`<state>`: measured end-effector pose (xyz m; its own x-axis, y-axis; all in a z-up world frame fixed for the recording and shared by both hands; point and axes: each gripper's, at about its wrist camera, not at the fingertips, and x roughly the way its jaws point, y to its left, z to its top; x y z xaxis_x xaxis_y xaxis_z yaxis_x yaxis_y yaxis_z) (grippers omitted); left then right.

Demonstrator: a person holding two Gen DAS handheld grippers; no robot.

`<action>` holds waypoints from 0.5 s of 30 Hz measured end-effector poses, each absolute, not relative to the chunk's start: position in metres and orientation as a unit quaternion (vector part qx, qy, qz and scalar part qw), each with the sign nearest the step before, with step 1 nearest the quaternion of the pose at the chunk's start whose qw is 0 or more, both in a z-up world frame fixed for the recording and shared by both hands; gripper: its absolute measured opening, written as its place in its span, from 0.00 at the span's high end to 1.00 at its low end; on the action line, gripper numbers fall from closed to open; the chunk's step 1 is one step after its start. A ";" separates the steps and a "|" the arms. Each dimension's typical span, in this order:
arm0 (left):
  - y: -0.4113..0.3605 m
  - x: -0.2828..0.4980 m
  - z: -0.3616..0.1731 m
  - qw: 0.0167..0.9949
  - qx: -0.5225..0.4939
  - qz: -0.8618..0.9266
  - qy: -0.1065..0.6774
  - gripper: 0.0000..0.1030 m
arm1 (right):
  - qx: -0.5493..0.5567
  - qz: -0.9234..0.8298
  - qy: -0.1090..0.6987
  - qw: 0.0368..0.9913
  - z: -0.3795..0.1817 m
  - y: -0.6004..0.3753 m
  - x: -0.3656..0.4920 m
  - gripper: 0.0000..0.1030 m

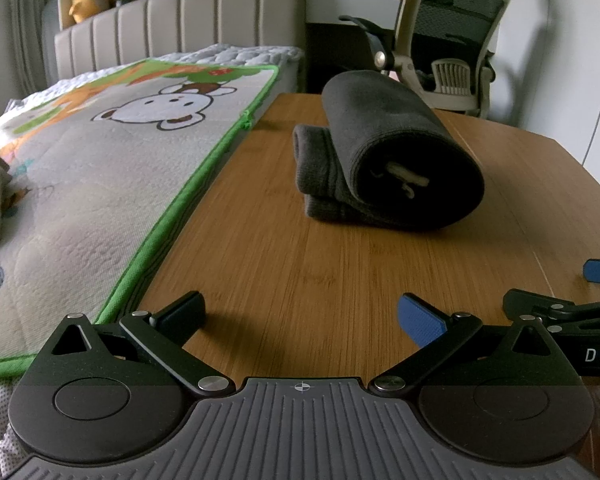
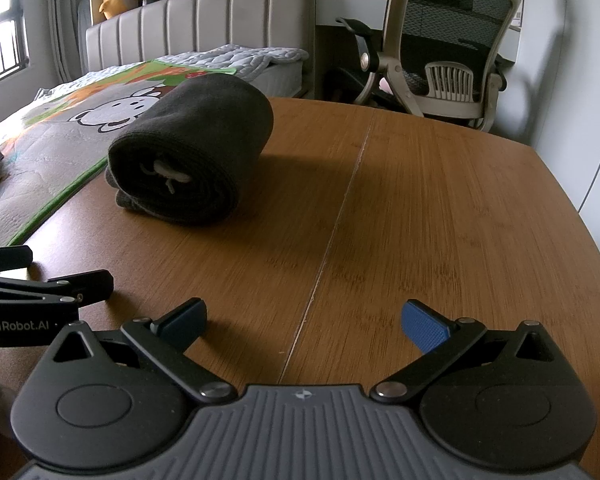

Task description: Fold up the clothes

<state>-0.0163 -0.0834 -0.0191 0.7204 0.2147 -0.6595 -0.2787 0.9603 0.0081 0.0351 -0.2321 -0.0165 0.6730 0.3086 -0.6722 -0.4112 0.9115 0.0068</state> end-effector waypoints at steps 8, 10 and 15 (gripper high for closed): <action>-0.083 -0.016 -0.019 0.927 -0.047 0.133 0.349 0.00 | -0.075 0.202 0.353 0.910 -0.016 -0.232 0.035 0.00; -0.083 -0.015 -0.020 0.927 -0.046 0.133 0.349 0.00 | -0.075 0.204 0.354 0.910 -0.016 -0.232 0.035 0.00; -0.083 -0.015 -0.020 0.926 -0.045 0.133 0.349 0.00 | -0.075 0.205 0.353 0.910 -0.016 -0.233 0.034 0.00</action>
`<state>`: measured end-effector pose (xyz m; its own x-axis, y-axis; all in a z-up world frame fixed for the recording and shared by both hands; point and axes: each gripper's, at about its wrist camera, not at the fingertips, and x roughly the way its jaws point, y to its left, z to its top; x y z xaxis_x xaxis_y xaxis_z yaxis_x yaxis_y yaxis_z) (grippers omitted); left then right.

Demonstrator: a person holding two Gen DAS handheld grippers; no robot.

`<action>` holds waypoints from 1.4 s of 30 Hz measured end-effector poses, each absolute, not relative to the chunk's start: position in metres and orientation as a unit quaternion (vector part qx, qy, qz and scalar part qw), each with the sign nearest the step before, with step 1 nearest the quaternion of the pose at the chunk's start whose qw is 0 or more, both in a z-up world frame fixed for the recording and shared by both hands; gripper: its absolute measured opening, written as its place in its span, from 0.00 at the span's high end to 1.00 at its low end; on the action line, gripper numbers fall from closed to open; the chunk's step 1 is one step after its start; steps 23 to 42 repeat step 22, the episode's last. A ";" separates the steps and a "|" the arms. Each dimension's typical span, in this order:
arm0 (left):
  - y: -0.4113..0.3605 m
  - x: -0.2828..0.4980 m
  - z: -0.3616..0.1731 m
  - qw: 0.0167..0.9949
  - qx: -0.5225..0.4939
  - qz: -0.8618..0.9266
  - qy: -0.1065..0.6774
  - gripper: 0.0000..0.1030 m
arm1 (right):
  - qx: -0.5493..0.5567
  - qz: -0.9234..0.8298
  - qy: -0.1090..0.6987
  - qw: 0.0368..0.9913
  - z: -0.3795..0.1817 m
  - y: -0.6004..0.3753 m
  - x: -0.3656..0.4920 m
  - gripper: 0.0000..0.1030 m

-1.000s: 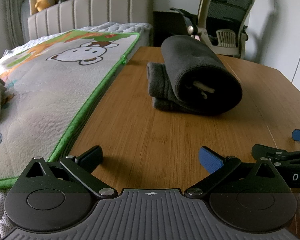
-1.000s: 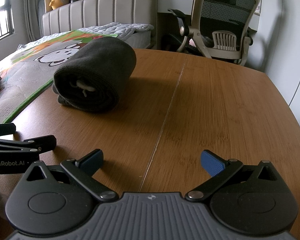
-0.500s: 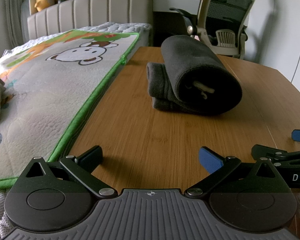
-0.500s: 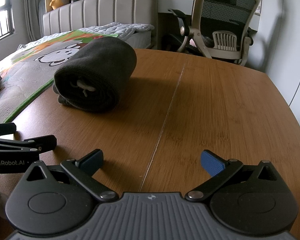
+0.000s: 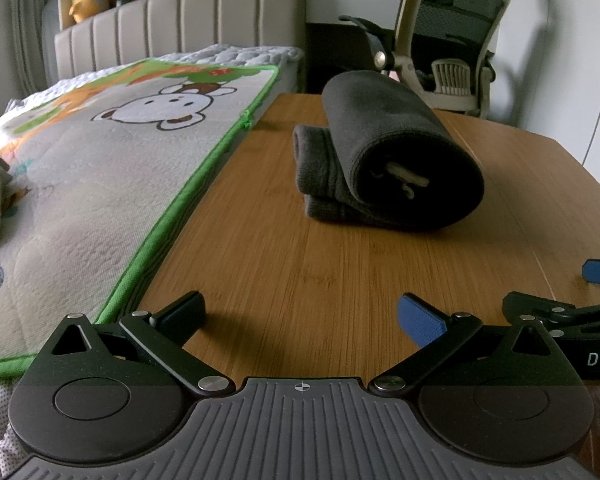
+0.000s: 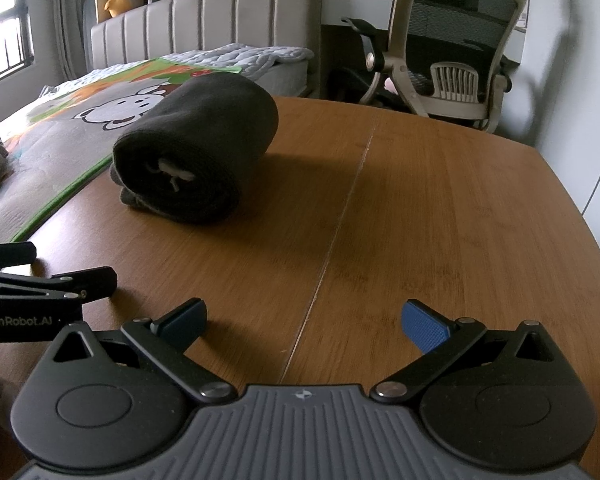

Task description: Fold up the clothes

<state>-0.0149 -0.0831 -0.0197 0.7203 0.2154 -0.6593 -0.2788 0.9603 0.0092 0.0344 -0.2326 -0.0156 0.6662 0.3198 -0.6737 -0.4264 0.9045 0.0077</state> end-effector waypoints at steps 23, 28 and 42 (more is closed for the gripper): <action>-0.081 -0.015 -0.018 0.927 -0.046 0.128 0.350 0.00 | -0.078 0.211 0.355 0.908 -0.015 -0.234 0.035 0.00; -0.081 -0.015 -0.018 0.927 -0.046 0.128 0.350 0.00 | -0.078 0.211 0.355 0.908 -0.015 -0.234 0.035 0.00; -0.081 -0.015 -0.018 0.927 -0.046 0.128 0.350 0.00 | -0.078 0.211 0.355 0.908 -0.015 -0.234 0.035 0.00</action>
